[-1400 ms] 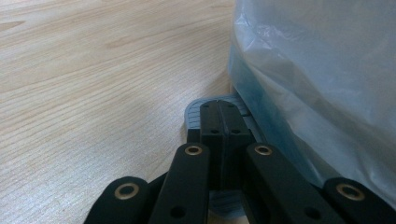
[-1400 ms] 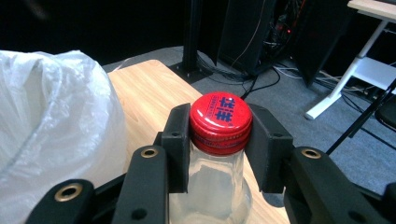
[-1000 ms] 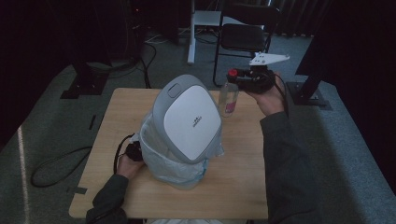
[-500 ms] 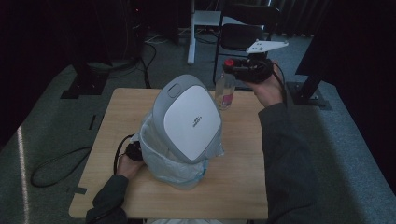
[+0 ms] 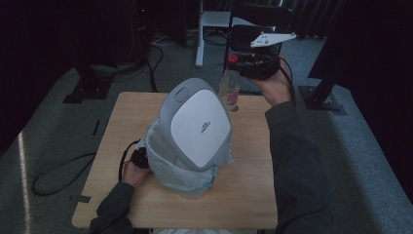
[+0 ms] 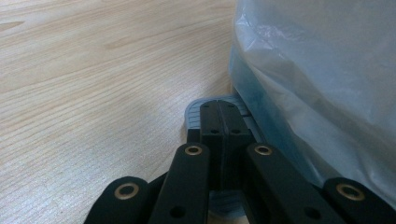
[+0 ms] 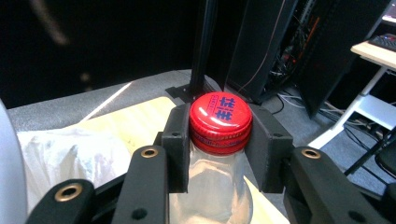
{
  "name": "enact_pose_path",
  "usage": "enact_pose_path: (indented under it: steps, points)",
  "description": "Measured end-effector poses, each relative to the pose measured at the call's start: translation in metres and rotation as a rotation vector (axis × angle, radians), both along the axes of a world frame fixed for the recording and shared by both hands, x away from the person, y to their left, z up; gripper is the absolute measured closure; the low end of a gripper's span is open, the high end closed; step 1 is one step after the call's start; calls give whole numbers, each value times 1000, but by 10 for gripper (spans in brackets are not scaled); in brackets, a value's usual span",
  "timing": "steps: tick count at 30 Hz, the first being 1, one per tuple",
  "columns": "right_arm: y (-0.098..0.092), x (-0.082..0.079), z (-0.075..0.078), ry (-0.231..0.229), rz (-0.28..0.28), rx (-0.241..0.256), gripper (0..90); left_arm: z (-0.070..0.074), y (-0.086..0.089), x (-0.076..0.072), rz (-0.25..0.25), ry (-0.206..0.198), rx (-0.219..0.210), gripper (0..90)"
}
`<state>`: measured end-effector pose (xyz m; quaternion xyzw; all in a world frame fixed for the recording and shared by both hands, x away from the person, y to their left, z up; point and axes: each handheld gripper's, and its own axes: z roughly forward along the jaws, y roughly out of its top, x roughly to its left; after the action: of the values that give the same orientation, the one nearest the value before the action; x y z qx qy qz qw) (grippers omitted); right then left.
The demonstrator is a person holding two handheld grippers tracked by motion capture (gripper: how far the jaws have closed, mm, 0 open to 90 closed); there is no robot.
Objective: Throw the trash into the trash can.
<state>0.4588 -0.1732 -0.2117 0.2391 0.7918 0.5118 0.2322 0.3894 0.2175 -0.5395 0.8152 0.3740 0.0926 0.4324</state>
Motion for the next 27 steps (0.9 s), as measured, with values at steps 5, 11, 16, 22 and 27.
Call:
enact_pose_path:
  steps: [5,11,16,22,27]
  points:
    - [9,-2,8,-14,16,-7,625,0,0,0,0,0,1,900]
    - [21,-5,17,-26,37,-5,626,0,0,0,0,0,0,900]
    - [32,-8,24,-33,59,-14,625,0,0,0,0,0,1,900]
    - [45,-11,33,-48,84,-23,626,0,0,0,0,1,-2,900]
    - [55,-15,41,-53,107,-9,626,0,0,0,-1,1,-4,900]
